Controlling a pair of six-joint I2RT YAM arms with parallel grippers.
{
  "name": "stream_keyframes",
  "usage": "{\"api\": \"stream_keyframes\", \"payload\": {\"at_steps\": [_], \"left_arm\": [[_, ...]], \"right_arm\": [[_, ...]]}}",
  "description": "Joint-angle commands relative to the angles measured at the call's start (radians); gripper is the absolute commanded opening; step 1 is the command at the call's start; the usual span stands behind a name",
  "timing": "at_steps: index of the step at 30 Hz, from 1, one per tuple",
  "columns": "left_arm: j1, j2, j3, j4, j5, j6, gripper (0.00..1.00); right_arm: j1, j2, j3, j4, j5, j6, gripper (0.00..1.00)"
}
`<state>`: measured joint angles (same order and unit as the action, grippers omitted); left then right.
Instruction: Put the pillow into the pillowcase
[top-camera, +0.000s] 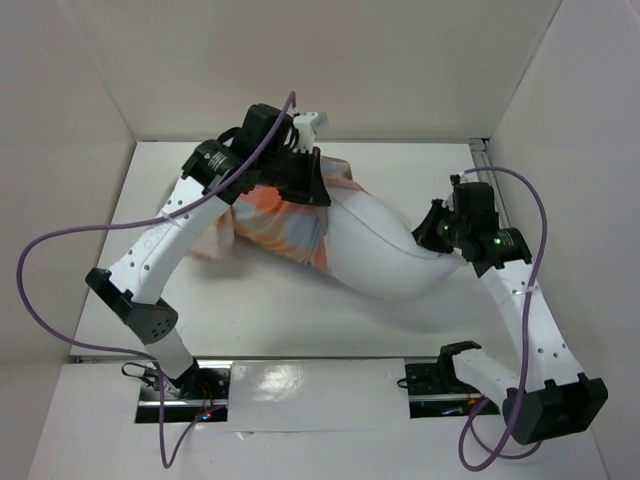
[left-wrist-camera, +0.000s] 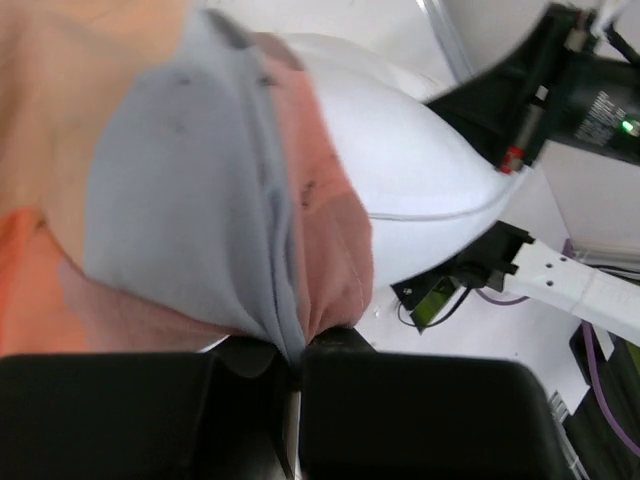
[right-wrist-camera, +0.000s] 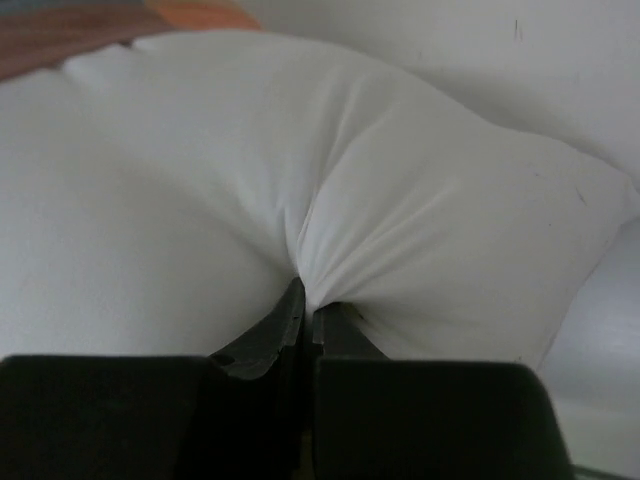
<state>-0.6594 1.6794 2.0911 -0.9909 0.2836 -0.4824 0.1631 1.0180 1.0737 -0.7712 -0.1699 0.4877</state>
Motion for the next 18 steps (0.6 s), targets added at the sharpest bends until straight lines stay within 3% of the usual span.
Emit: {"api": "stream_keyframes", "payload": {"at_steps": [1,8,12,14,18], "left_arm": [[0.018,-0.043,0.027,0.081,-0.057,-0.024,0.0],[-0.103,-0.041,0.023,-0.066,-0.161,-0.051,0.0],[-0.158,0.014,0.176,-0.129,-0.153,-0.064,0.0],[-0.167,0.112,0.236,-0.129,-0.133,-0.055,0.0],[-0.07,0.278,0.408,-0.068,-0.04,-0.033,0.0]], "right_arm": [[0.012,-0.048,-0.014,-0.204,-0.091,-0.08,0.0],[0.012,-0.036,0.113,-0.361,-0.21,-0.195,0.0],[0.012,0.019,0.227,-0.402,-0.31,-0.196,0.0],[0.012,0.037,0.227,-0.363,-0.333,-0.169,0.0],[0.012,0.149,0.227,-0.156,-0.322,-0.098,0.0]]}}
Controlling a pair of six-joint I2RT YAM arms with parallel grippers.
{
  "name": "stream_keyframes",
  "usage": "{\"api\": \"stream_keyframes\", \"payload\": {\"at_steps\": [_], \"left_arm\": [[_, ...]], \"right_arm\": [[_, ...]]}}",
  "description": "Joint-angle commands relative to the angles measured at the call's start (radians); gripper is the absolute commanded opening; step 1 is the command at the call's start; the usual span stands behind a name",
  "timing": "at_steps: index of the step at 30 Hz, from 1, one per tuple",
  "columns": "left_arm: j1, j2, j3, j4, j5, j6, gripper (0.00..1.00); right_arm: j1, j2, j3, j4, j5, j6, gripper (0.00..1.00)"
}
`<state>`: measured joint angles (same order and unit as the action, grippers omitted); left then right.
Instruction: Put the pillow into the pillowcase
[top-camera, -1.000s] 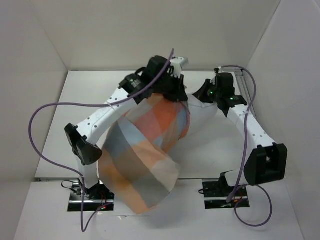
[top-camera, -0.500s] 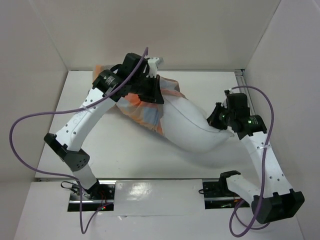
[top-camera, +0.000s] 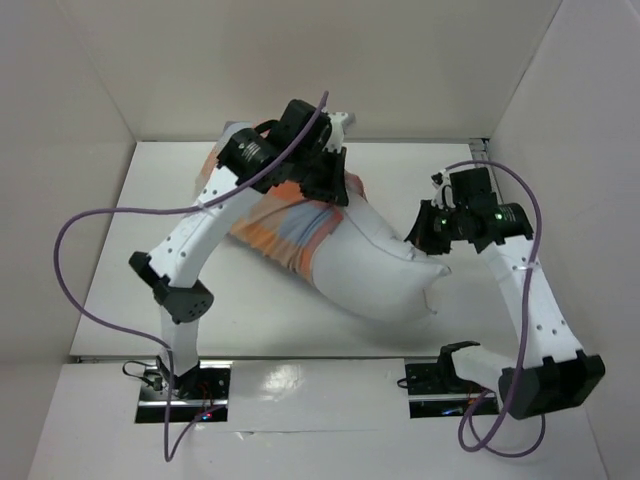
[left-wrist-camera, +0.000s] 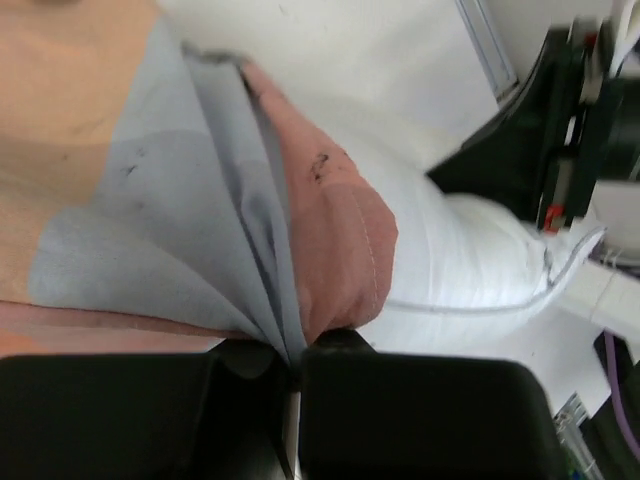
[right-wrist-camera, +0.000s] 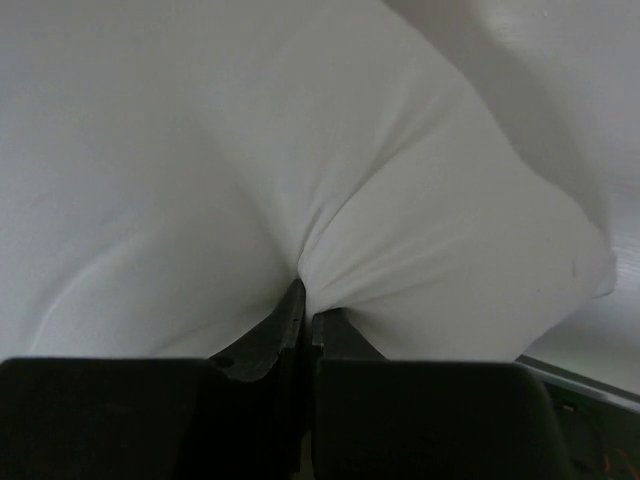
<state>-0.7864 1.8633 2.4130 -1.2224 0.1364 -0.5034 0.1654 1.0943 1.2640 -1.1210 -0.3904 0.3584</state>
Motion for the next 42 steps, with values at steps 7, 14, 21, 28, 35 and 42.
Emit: {"api": "stream_keyframes", "payload": {"at_steps": [7,14,21,28,35,42], "left_arm": [[0.213,0.225,0.074,0.454,0.163,-0.023,0.63],[0.174,-0.113,-0.159,0.598,-0.257,0.106,0.84],[0.147,-0.043,-0.204,0.442,-0.374,0.184,0.69],[0.062,0.068,-0.285,0.432,-0.538,0.184,0.83],[0.039,0.131,-0.327,0.432,-0.575,0.184,0.85],[0.039,0.185,-0.338,0.391,-0.693,0.151,0.47]], "right_arm": [[-0.145,0.452,0.127,0.529,-0.001,0.172,0.35],[-0.271,0.397,0.259,0.53,0.26,0.159,0.88],[-0.268,0.245,0.091,0.553,0.249,0.096,0.92],[-0.241,0.21,-0.12,0.578,0.079,0.051,0.99],[-0.231,0.26,-0.264,0.65,-0.042,0.047,0.99],[-0.222,0.271,-0.333,0.721,-0.064,0.076,0.92]]}}
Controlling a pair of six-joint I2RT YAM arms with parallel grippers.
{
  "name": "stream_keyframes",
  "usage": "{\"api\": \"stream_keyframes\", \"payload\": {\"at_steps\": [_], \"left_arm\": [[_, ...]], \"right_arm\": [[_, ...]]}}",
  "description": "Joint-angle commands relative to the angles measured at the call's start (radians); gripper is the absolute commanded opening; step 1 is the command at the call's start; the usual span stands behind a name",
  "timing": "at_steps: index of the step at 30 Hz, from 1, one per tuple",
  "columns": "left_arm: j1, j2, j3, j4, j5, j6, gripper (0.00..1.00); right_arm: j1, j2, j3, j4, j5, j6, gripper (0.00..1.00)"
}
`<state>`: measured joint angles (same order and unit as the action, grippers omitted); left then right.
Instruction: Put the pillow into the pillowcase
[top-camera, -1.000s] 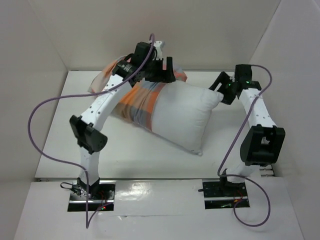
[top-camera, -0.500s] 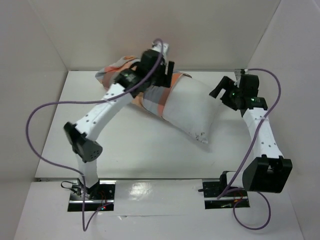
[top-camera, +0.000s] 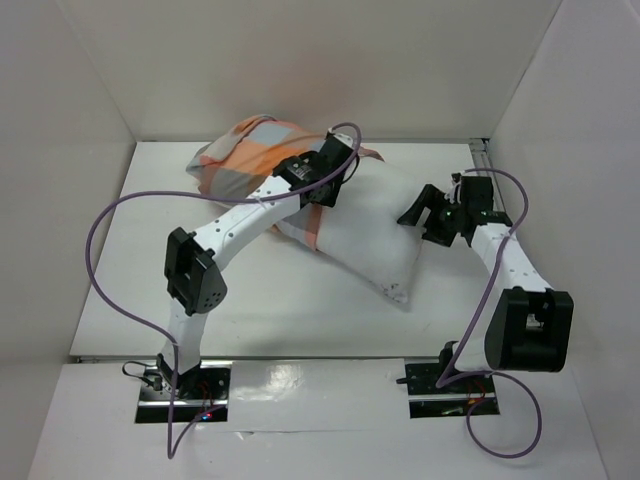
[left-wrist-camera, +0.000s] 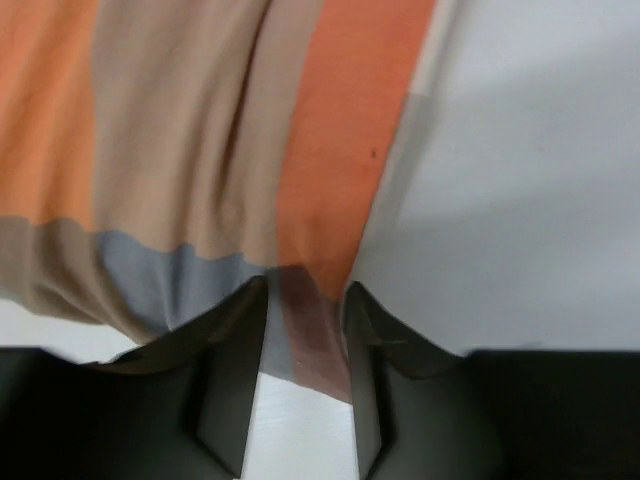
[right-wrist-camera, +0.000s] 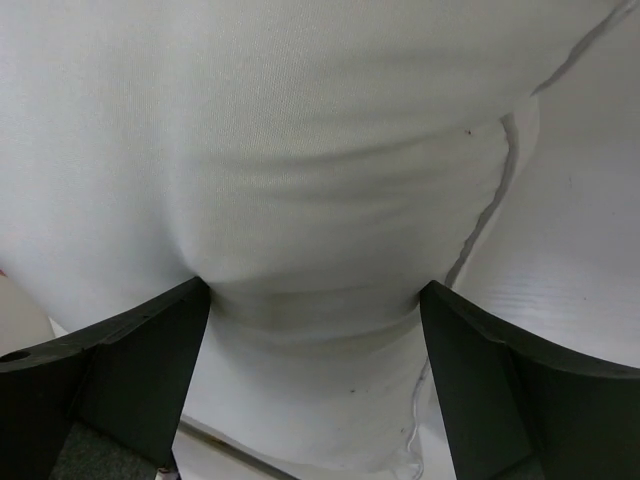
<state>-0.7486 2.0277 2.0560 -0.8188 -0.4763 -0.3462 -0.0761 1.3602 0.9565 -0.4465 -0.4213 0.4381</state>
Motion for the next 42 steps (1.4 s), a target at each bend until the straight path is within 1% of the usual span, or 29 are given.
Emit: {"api": "stream_keyframes", "payload": {"at_steps": [1,3,4,5,7,8,9,10,11,12,13,14,16,17,18,19,21,22,23,24,25,26,29,31,35,37,40,42], "left_arm": [[0.011,0.02,0.02,-0.013,-0.081,-0.007,0.41],[0.011,0.02,0.02,-0.013,-0.081,-0.007,0.24],[0.011,0.02,0.02,-0.022,-0.065,0.004,0.14],[0.011,0.02,0.036,-0.035,-0.042,0.004,0.0],[-0.001,0.02,0.046,-0.045,0.002,0.022,0.0],[-0.014,-0.01,0.056,-0.045,0.092,0.038,0.0],[-0.05,-0.024,0.076,-0.045,0.163,0.07,0.0],[-0.073,-0.037,0.113,-0.045,0.253,0.085,0.0],[-0.101,-0.046,0.136,-0.034,0.448,0.085,0.0],[-0.13,-0.055,0.157,-0.025,0.547,0.085,0.0],[-0.19,-0.055,0.179,0.004,0.638,0.073,0.0],[-0.216,-0.055,0.225,0.018,0.769,0.063,0.0],[-0.242,-0.027,0.254,0.085,0.896,0.02,0.0],[-0.233,-0.015,0.254,0.111,0.956,0.003,0.0],[-0.219,-0.015,0.236,0.133,1.044,-0.029,0.0],[-0.181,-0.015,0.218,0.153,1.079,-0.042,0.0],[-0.137,-0.024,0.164,0.196,1.117,-0.065,0.0],[-0.091,-0.024,0.164,0.196,1.127,-0.074,0.0],[-0.068,-0.024,0.164,0.196,1.136,-0.074,0.0],[-0.045,-0.012,0.164,0.196,1.153,-0.089,0.0],[0.0,-0.012,0.177,0.196,1.153,-0.105,0.0],[0.021,0.014,0.211,0.187,1.165,-0.105,0.0],[0.09,0.034,0.274,0.156,1.177,-0.134,0.0],[0.101,0.046,0.283,0.156,1.193,-0.134,0.0],[0.114,0.046,0.329,0.156,1.193,-0.145,0.0],[0.114,0.055,0.369,0.156,1.214,-0.155,0.0],[0.092,0.065,0.417,0.156,1.214,-0.155,0.0],[0.083,0.065,0.426,0.168,1.214,-0.181,0.0]], "right_arm": [[0.019,0.017,-0.025,0.058,-0.033,-0.004,0.9],[0.028,0.028,-0.025,0.069,-0.043,-0.004,0.89],[0.029,0.028,-0.035,0.087,-0.056,0.007,0.89],[0.039,0.04,-0.035,0.1,-0.056,0.019,0.89],[0.053,0.04,-0.044,0.144,-0.105,0.042,0.8],[0.079,0.04,-0.056,0.201,-0.12,0.059,0.7],[0.088,0.051,-0.056,0.233,-0.151,0.095,0.39],[0.101,0.06,-0.056,0.267,-0.151,0.122,0.22],[0.113,0.069,-0.041,0.328,-0.151,0.149,0.1],[0.134,0.08,-0.029,0.359,-0.151,0.2,0.02],[0.144,0.094,-0.018,0.389,-0.151,0.226,0.0],[0.153,0.117,-0.007,0.447,-0.151,0.253,0.0],[0.165,0.129,-0.007,0.509,-0.151,0.347,0.0],[0.165,0.129,-0.03,0.573,-0.151,0.376,0.0],[0.165,0.12,-0.047,0.597,-0.151,0.42,0.0],[0.165,0.108,-0.064,0.614,-0.134,0.435,0.0],[0.165,0.067,-0.105,0.623,-0.11,0.447,0.0],[0.165,0.053,-0.12,0.634,-0.109,0.462,0.0],[0.165,0.022,-0.136,0.634,-0.097,0.479,0.0],[0.174,0.005,-0.18,0.675,-0.097,0.497,0.0],[0.174,-0.033,-0.2,0.69,-0.097,0.537,0.0],[0.186,-0.05,-0.241,0.713,-0.088,0.556,0.0],[0.216,-0.123,-0.294,0.729,-0.067,0.609,0.0],[0.226,-0.156,-0.318,0.729,-0.057,0.619,0.0],[0.236,-0.24,-0.318,0.645,-0.022,0.61,0.0],[0.246,-0.274,-0.318,0.606,0.018,0.599,0.0],[0.255,-0.331,-0.318,0.574,0.048,0.59,0.0],[0.256,-0.361,-0.318,0.549,0.078,0.59,0.0]]}}
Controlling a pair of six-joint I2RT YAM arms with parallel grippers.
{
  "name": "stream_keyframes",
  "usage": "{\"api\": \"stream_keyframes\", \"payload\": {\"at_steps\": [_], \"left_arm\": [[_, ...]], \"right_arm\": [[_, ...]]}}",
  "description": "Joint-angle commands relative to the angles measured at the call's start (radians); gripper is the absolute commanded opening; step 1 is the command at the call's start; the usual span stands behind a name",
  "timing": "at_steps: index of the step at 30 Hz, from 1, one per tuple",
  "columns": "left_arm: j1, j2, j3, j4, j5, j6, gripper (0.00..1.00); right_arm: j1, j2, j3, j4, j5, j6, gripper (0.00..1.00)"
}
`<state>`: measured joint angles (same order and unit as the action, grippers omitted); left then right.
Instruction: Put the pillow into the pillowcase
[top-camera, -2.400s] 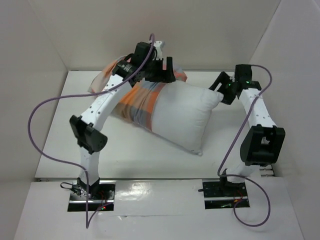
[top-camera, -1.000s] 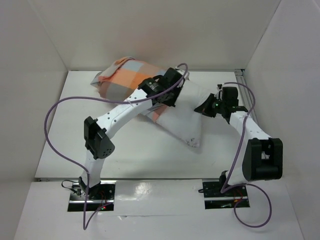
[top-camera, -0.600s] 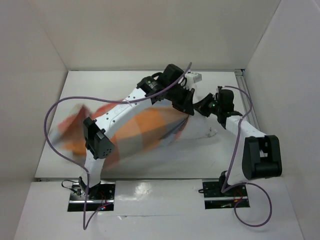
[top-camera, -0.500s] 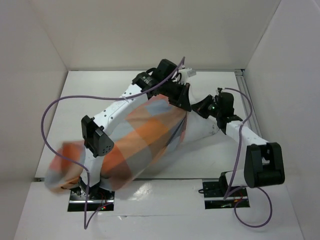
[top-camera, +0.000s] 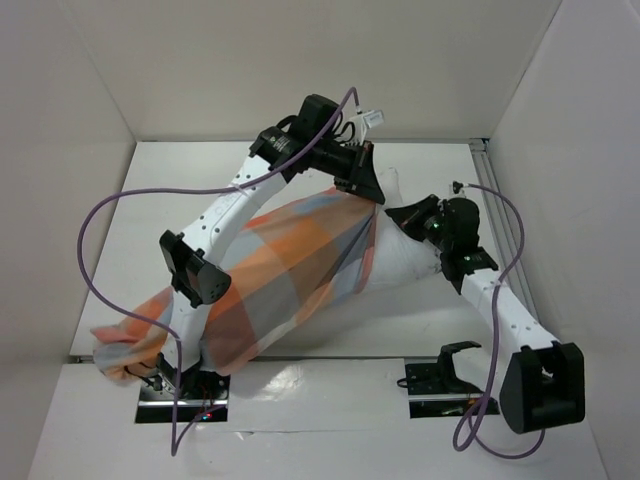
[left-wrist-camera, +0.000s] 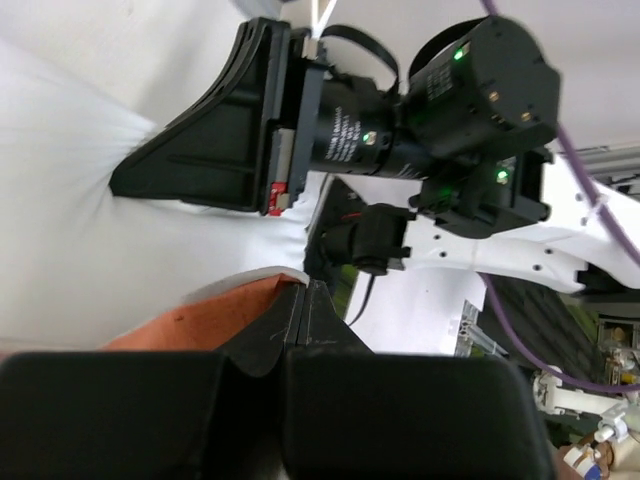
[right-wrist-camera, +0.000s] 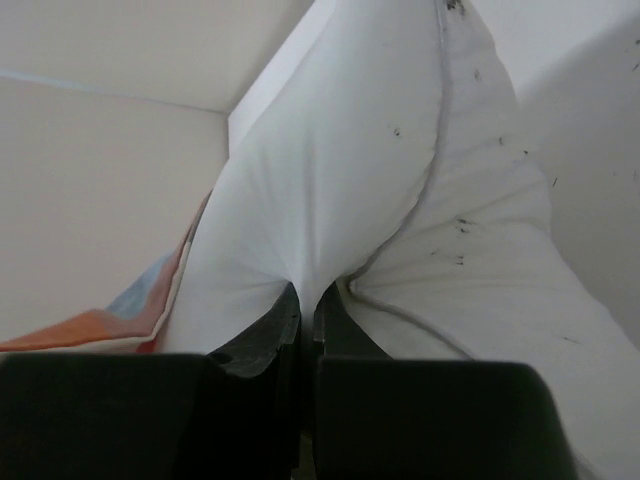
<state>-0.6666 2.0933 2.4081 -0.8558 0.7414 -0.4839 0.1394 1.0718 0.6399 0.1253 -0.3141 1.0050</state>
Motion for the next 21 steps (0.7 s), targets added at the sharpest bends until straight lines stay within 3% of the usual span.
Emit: {"api": "stream_keyframes", "payload": {"at_steps": [1,6,21], "left_arm": [[0.001,-0.001,0.086,0.219,-0.004,-0.044,0.0],[-0.008,-0.001,0.065,0.232,-0.013,-0.053,0.0],[-0.045,0.093,0.057,0.3,0.056,-0.096,0.0]], "right_arm": [[0.04,-0.082,-0.015,-0.023,-0.029,0.023,0.0],[0.04,-0.174,-0.039,-0.067,0.043,0.02,0.0],[0.04,-0.535,-0.028,-0.476,0.38,-0.019,0.0]]}}
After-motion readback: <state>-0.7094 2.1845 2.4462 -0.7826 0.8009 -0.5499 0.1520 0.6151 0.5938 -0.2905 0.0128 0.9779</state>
